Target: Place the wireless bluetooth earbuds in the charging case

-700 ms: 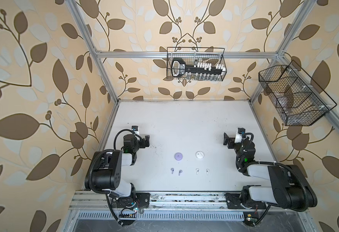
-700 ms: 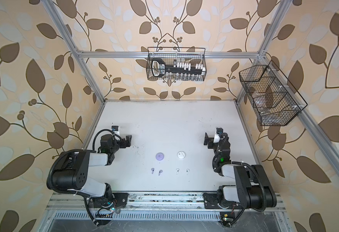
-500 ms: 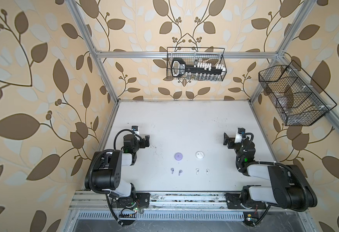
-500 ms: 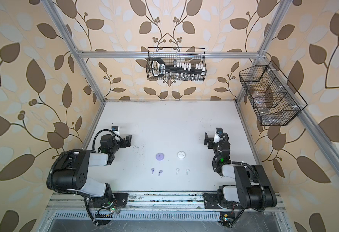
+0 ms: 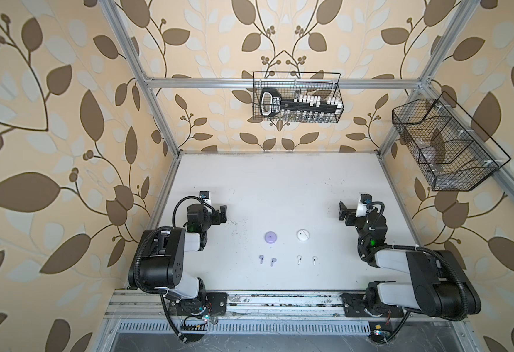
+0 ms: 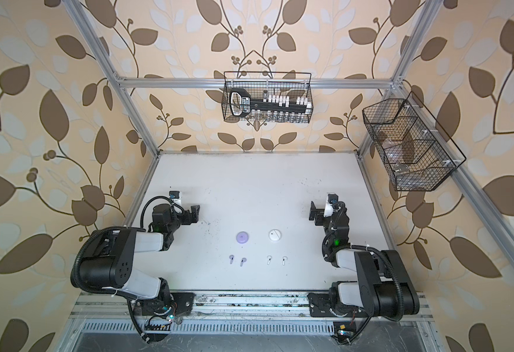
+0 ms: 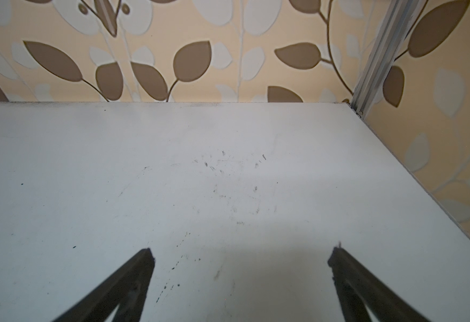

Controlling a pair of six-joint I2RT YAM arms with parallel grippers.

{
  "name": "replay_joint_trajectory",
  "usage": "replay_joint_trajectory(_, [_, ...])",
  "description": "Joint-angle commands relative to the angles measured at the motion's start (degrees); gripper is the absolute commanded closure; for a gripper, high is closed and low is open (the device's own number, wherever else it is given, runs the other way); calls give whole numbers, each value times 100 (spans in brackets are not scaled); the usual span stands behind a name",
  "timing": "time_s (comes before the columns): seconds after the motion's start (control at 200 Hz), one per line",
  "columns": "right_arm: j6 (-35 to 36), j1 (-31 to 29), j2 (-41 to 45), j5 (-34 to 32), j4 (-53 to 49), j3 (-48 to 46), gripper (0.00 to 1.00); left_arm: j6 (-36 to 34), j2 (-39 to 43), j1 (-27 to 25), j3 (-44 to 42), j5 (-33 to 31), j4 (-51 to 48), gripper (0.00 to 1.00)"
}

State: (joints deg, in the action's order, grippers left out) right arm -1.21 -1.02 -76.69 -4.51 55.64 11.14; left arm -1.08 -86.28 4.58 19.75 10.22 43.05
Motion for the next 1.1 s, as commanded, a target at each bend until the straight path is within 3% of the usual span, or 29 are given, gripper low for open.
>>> replay_joint_trajectory(0.0, [105,-30,-19,-85,140,-46,0,-24,104,50,135,18,72,1])
replay_joint_trajectory(0.89, [42,103,-42,146,88,-6,0,-24,119,51,119,16,94,1])
replay_joint_trajectory(0.995, [83,-64,-2,-279,82,-4,0,-28,147,52,100,5,90,1])
replay_joint_trajectory(1.095, [-50,-157,316,-880,-810,378,0,37,213,52,189,-138,51,1])
